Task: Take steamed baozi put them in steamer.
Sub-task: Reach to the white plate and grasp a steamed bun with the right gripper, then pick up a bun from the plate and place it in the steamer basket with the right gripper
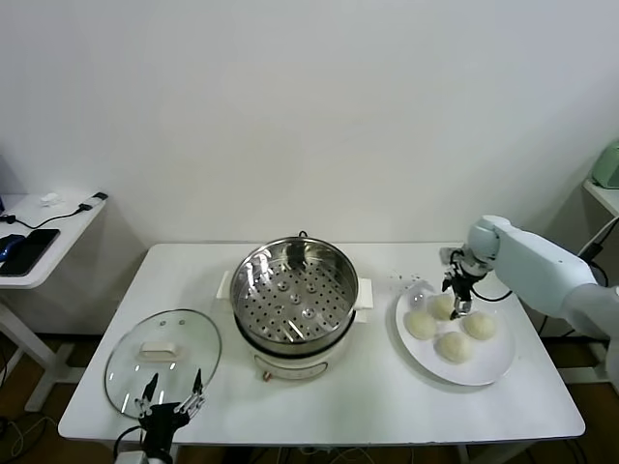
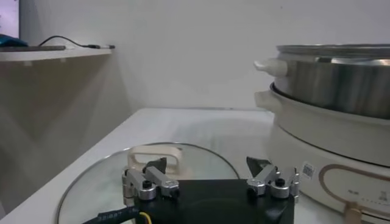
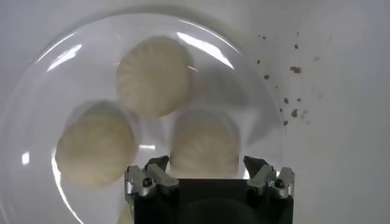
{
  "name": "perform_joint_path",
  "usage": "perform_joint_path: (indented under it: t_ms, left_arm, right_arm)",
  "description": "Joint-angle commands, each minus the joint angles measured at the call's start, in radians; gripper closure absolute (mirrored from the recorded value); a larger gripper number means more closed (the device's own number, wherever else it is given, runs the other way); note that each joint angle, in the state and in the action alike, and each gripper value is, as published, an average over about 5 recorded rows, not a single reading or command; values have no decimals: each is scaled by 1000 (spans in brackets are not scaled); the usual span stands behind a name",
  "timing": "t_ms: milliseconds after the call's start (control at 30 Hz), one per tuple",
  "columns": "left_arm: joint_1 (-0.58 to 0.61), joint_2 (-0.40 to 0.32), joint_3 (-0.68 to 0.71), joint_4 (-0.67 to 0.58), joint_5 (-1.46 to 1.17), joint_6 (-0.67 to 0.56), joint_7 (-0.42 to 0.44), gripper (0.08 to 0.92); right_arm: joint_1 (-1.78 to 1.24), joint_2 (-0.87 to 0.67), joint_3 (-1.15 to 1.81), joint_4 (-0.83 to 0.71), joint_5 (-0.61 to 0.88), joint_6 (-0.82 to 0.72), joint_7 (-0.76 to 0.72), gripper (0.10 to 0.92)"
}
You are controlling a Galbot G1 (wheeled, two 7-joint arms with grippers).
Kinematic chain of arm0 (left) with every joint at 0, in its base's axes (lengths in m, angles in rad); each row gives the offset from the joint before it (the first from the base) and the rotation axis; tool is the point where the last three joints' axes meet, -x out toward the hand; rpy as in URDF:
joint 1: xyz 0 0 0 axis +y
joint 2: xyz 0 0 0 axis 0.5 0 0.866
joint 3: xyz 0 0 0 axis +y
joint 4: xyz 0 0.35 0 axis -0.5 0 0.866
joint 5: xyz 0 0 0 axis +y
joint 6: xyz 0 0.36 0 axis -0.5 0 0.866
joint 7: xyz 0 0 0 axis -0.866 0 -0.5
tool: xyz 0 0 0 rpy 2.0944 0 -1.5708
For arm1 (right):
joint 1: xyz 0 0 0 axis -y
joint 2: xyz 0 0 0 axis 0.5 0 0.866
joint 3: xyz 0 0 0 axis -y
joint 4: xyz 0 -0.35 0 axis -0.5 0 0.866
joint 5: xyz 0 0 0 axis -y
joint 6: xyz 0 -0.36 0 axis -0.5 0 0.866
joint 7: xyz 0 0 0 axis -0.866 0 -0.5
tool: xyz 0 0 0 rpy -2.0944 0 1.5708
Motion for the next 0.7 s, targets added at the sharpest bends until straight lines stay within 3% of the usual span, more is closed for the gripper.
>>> perform_joint_path:
  t_ms: [33, 333, 500, 700]
  left_arm:
    - [2, -2, 1, -6, 4, 1, -2, 177]
    - [20, -8, 2, -31, 13, 4, -3, 177]
    - [27, -17, 14, -41, 25, 8, -4, 177]
    - [34, -19, 26, -52, 34, 9, -4, 177]
  right_arm:
    - [-29, 21, 53, -32, -17, -4, 16, 309]
    - [82, -58, -37, 127, 21, -18, -8, 346]
    - [337, -103, -244, 275, 146, -4, -30, 347]
    - [704, -12, -468, 423, 321, 98, -64, 342]
